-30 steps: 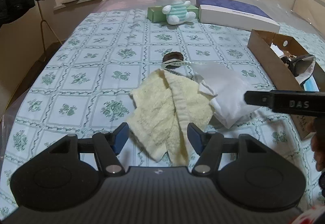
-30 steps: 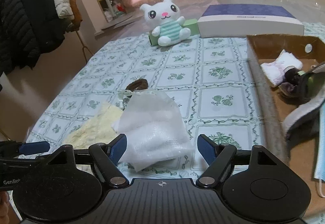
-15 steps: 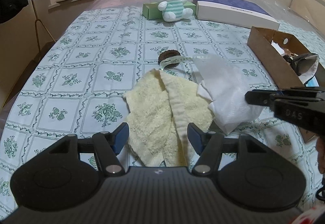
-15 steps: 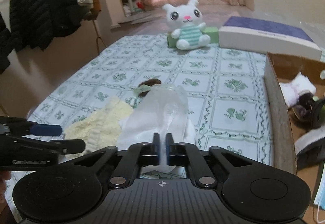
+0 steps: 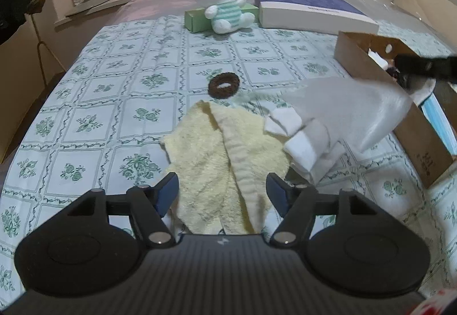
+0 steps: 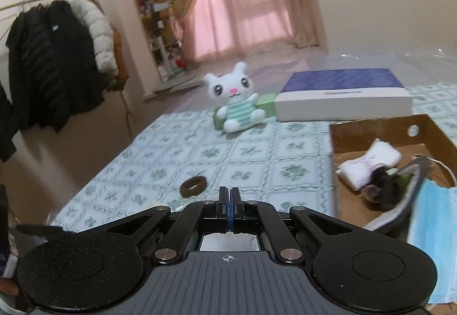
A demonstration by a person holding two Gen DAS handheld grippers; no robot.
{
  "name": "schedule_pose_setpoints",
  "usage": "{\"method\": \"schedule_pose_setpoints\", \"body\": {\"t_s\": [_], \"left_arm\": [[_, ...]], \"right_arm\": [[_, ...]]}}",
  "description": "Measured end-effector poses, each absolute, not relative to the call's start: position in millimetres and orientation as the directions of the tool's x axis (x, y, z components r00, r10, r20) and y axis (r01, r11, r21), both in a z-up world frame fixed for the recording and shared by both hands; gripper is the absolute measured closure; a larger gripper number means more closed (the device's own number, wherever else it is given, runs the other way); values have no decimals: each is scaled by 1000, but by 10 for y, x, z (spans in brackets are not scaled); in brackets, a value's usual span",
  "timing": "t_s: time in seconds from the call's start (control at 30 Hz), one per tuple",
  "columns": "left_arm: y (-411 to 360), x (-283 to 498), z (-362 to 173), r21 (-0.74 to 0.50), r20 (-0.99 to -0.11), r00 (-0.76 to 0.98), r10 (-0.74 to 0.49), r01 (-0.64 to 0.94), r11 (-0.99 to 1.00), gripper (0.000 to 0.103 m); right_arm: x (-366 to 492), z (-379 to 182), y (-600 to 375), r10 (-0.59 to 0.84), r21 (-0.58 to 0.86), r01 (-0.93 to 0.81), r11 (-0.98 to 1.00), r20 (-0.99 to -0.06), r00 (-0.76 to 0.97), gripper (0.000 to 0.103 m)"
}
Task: Organize soft objects
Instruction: 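Grasp the white plastic bag with the right gripper while the left gripper grasps the yellow towel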
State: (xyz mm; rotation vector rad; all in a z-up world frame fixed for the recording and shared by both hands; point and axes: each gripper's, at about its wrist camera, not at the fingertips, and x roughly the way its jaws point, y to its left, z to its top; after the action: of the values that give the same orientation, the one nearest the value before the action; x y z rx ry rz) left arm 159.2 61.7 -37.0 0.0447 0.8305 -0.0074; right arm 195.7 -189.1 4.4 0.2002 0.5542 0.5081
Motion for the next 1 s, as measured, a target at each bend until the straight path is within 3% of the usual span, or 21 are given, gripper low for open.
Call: {"method": "schedule_pose_setpoints", "body": {"t_s": [0.27, 0.33, 0.37, 0.4, 0.43, 0.47, 0.6, 0.67, 0.73, 0.83, 1.0], "left_arm": [[444, 1654, -512, 100, -731, 682, 18, 81, 992, 29], [383, 1676, -564, 145, -724, 689, 36, 101, 984, 27], [352, 1693, -596, 169, -721, 692, 46, 110, 979, 25], [324, 1706, -632, 199, -716, 695, 61, 119, 973, 22], [307, 1721, -663, 221, -712, 698, 73, 124, 967, 20], [294, 1741, -701, 244, -708, 701, 84, 130, 961, 20], [337, 1818, -801, 288, -700, 705, 109, 139, 948, 14], [423, 1866, -819, 260, -703, 706, 86, 143, 955, 20], [521, 1920, -830, 213, -709, 704, 45, 153, 965, 51], [651, 1934, -811, 146, -708, 706, -9, 160, 976, 69], [841, 1772, -736, 129, -690, 723, 32, 79, 988, 72]], "right_arm": [[1794, -138, -1888, 506, 324, -389, 862, -574, 644, 102], [1787, -210, -1806, 494, 304, -392, 868, -602, 627, 95], [1797, -243, -1764, 492, 293, -399, 869, -611, 621, 73], [1804, -270, -1731, 486, 288, -397, 871, -616, 620, 38], [1803, -300, -1719, 476, 286, -384, 878, -613, 630, 26], [1799, -322, -1710, 470, 287, -373, 882, -598, 649, 20], [1907, -463, -1654, 470, 295, -369, 881, -627, 621, 20], [1959, -517, -1652, 470, 306, -359, 882, -634, 614, 20], [1989, -552, -1654, 469, 315, -349, 883, -637, 611, 20], [2002, -586, -1656, 477, 322, -353, 878, -636, 606, 20], [2009, -641, -1602, 488, 314, -378, 871, -641, 592, 20]]}}
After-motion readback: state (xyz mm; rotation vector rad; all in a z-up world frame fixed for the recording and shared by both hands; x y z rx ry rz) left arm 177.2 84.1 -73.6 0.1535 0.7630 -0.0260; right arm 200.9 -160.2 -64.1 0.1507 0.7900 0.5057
